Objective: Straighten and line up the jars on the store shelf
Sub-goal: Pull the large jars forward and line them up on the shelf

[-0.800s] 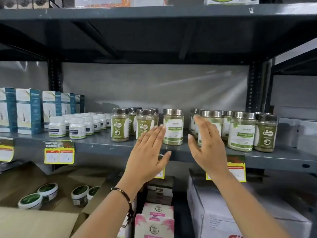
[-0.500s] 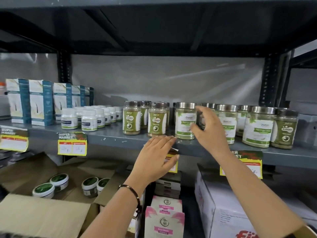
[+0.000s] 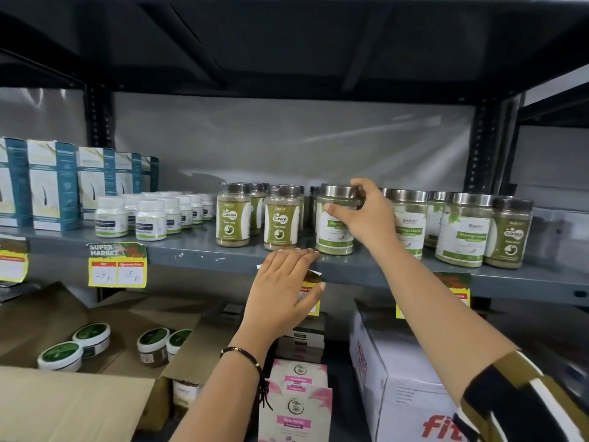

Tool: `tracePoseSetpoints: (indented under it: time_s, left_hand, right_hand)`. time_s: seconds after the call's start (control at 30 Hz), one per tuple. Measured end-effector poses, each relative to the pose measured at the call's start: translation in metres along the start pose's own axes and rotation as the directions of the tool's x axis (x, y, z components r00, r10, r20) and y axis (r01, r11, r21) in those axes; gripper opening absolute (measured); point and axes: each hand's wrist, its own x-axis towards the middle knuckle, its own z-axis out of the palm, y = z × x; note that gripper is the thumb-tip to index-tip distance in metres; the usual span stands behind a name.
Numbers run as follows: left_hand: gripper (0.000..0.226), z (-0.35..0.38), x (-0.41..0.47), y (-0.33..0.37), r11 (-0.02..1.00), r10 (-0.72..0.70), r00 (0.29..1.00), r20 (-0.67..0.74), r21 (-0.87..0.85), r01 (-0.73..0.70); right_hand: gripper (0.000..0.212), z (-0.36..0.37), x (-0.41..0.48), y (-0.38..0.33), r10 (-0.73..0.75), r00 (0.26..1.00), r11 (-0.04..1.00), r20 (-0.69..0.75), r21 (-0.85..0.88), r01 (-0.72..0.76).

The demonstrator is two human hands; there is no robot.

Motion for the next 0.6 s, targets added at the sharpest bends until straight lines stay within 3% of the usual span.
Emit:
tracePoseSetpoints:
  time_s: [0.27, 0.43, 0.6]
  left_hand:
    - [0.045, 0.000, 0.000, 0.000, 1.000, -0.013, 1.000, -0.014, -0.018, 0.013]
    - [0.046, 0.003, 0.000, 0.002, 1.000, -0.017, 0.998, -0.057, -0.019, 0.016]
    - [0.048, 0.007, 0.001, 0.003, 0.999, -0.033, 0.999, -0.043, 0.037, 0.034]
  right_hand:
    - [0.054, -0.084, -0.029, -0.001, -0.040, 0.989, 0.999, -0.144, 0.000, 0.040]
    - [0.048, -0.171, -0.033, 0.029, -0.004, 0.943, 0.973, -0.333, -0.219, -0.074]
    - [0.060, -0.222, -0.018, 0.077, 0.012, 0.896, 0.824, -0.445, -0.503, -0.260]
